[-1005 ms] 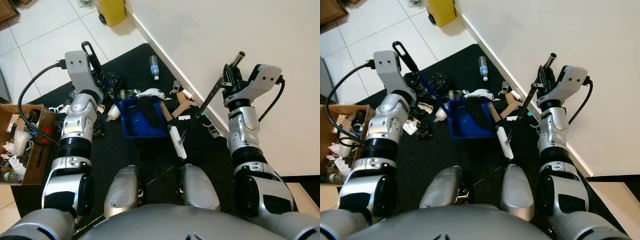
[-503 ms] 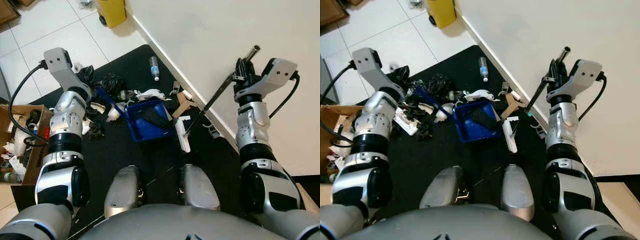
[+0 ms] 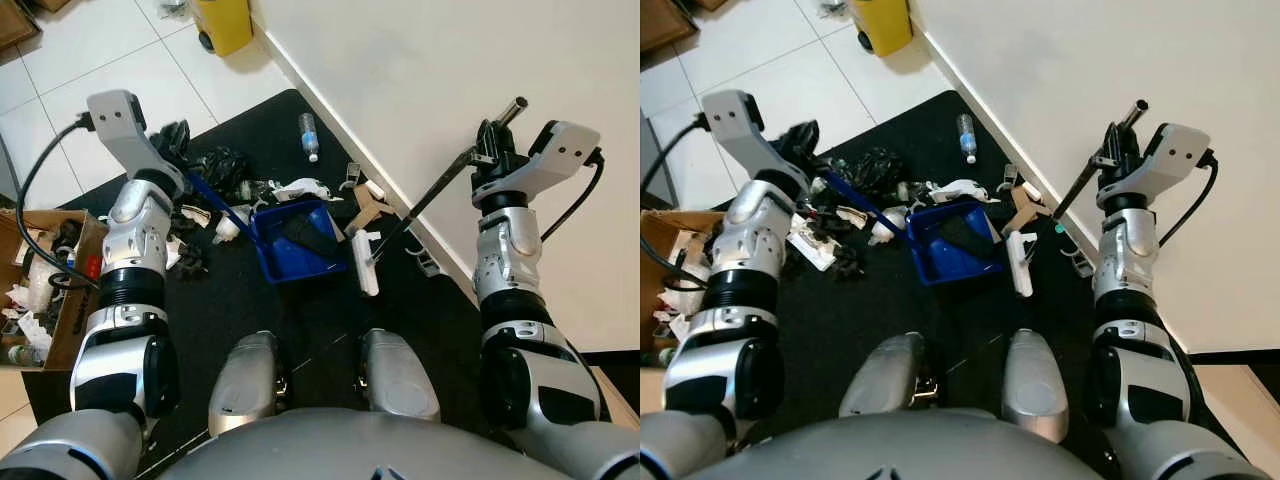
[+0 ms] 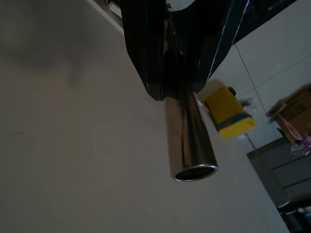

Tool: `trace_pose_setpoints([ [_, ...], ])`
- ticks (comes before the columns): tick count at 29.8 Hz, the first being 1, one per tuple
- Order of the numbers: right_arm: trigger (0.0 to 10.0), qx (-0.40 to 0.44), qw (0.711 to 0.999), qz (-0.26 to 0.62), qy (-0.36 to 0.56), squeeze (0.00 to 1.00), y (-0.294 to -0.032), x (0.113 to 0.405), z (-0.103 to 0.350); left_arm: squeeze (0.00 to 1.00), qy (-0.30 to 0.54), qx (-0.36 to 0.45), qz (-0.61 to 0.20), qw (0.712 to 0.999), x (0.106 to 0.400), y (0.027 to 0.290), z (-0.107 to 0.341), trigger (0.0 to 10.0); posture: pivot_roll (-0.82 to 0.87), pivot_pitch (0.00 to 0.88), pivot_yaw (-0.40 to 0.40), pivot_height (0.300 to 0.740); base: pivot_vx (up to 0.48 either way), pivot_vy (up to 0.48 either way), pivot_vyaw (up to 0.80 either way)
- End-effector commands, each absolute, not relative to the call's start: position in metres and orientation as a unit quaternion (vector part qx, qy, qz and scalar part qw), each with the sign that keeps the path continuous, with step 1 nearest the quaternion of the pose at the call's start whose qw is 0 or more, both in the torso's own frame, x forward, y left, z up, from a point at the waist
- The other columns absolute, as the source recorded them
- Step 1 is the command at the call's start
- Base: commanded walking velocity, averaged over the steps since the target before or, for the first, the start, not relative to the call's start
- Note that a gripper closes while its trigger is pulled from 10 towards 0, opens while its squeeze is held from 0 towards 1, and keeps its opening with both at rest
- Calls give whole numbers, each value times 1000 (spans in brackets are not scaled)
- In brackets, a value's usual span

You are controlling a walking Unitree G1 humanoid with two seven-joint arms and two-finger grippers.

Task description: Sweep floor

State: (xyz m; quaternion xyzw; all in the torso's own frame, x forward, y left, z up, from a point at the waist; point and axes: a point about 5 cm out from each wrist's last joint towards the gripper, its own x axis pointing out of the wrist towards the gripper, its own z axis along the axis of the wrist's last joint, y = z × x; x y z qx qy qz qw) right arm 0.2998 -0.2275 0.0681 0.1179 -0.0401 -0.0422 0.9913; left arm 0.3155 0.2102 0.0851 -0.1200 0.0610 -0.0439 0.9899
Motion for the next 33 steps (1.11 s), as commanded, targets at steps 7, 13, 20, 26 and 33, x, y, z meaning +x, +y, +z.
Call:
trace_pose_setpoints([
  [7, 10000, 111, 990, -72, -57, 0, -245, 303, 79, 1000, 93, -130, -5, 987, 282, 209, 55, 10000, 57, 13, 33, 740, 0, 0, 0],
  [13, 10000, 108, 990, -71, -56, 0, -246, 304, 79, 1000, 132, -163, 25, 977, 269, 205, 32, 10000, 60, 13, 22, 740, 0, 0, 0],
  [20, 10000, 107, 991, -67, -55, 0, -245, 306, 81, 0, 161, -151, 9, 975, 276, 195, 17, 10000, 43, 17, 10, 740, 0, 0, 0],
  [26, 10000, 103, 991, -68, -58, 0, -249, 305, 82, 0, 166, -86, -8, 982, 292, 193, 19, 10000, 24, 17, 7, 740, 0, 0, 0],
  [33, 10000, 102, 991, -72, -58, 0, -252, 303, 82, 0, 159, -26, -26, 987, 304, 191, 26, 10000, 5, 15, 4, 740, 0, 0, 0],
])
